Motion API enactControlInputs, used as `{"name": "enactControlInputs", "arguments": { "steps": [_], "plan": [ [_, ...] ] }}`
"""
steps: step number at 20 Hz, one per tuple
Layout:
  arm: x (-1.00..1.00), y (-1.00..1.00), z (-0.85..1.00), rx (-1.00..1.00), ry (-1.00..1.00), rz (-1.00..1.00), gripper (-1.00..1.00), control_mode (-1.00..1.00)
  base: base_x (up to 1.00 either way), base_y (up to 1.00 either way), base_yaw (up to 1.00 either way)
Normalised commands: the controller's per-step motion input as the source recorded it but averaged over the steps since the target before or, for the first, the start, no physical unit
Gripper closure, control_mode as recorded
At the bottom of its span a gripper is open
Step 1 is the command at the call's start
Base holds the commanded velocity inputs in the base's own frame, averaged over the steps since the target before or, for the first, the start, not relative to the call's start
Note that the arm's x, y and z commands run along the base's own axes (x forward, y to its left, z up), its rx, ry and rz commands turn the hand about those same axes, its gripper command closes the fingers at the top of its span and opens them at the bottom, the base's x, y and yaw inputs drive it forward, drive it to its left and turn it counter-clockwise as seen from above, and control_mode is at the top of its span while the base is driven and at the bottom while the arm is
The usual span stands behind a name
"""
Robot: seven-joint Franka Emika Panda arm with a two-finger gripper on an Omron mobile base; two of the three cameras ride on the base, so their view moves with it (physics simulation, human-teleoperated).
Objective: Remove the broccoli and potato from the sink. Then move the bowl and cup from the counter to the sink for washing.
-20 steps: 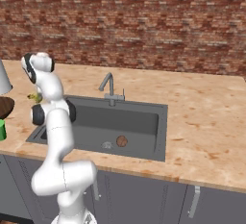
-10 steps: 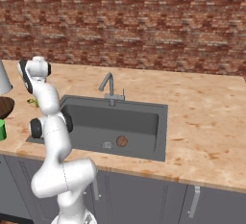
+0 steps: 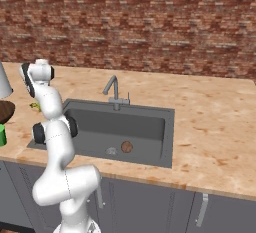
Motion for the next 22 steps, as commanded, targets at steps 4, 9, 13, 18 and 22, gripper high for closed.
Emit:
{"name": "enactControlInputs", "arguments": {
  "steps": [4,9,13,18,22],
  "plan": [
    [0.14,0.12,-0.08,0.00,-0.05,0.00,1.00,-1.00,0.00,0.00,0.00],
    [0.16,0.17,-0.11,0.01,-0.05,0.00,1.00,-1.00,0.00,0.00,0.00],
    [0.19,0.18,-0.14,0.02,-0.01,0.00,1.00,-1.00,0.00,0.00,0.00],
    [0.16,0.10,-0.13,0.04,0.00,0.00,1.00,-1.00,0.00,0.00,0.00],
    [0.13,0.10,-0.16,0.03,0.00,0.00,1.00,-1.00,0.00,0.00,0.00]
  ]
}}
